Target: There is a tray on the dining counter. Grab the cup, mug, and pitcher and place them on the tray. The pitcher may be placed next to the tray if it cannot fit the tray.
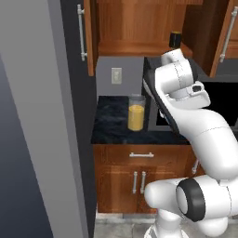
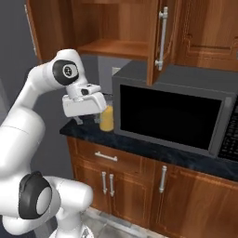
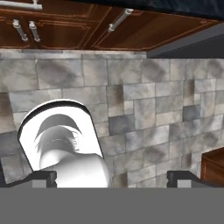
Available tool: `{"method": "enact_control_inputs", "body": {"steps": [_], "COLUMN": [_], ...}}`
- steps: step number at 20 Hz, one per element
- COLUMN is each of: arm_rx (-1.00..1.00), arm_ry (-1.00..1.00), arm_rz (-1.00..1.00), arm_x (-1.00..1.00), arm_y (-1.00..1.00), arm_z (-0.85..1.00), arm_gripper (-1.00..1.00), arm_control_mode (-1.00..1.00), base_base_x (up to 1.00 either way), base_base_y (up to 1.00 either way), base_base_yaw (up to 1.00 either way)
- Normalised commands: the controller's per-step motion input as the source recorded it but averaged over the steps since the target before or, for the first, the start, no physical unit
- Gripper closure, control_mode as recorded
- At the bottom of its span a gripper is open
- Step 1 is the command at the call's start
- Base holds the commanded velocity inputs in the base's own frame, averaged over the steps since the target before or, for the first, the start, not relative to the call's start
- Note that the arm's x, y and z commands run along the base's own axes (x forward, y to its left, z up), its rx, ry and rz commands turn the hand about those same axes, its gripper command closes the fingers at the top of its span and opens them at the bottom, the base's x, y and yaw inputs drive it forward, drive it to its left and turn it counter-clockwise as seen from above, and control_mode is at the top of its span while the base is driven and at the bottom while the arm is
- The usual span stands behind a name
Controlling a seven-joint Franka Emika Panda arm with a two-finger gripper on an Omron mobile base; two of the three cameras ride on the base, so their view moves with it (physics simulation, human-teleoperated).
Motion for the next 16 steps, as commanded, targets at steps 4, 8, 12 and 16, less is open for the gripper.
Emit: {"method": "enact_control_inputs", "body": {"steps": [4, 8, 12, 16], "arm_rx": [0.00, 0.00, 0.00, 0.00], "arm_ry": [0.00, 0.00, 0.00, 0.00], "arm_rz": [0.00, 0.00, 0.00, 0.00], "arm_x": [0.00, 0.00, 0.00, 0.00], "arm_y": [0.00, 0.00, 0.00, 0.00], "arm_z": [0.00, 0.00, 0.00, 0.00], "arm_gripper": [-1.00, -1.00, -1.00, -1.00], "arm_control_mode": [1.00, 1.00, 1.00, 1.00], "base_base_x": [0.58, 0.64, 0.66, 0.61], "base_base_y": [0.31, 0.16, 0.04, 0.10], "base_base_yaw": [-0.30, -0.22, -0.07, 0.00]}}
